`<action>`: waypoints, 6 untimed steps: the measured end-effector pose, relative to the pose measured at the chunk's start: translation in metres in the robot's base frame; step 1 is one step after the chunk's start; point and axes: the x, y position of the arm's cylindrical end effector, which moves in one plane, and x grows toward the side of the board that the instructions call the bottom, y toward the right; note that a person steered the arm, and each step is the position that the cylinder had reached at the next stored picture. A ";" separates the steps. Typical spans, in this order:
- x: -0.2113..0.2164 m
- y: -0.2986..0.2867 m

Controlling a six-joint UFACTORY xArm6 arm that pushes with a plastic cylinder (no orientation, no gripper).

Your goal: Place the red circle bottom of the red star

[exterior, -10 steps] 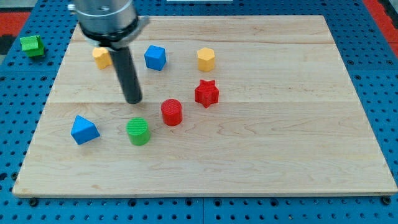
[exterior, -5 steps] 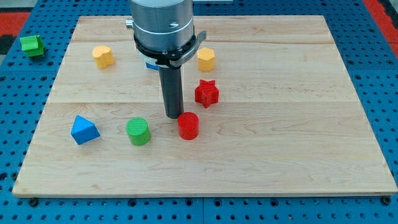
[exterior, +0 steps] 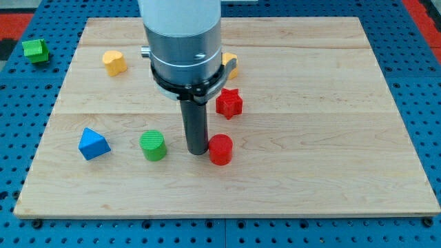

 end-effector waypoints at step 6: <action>0.077 0.006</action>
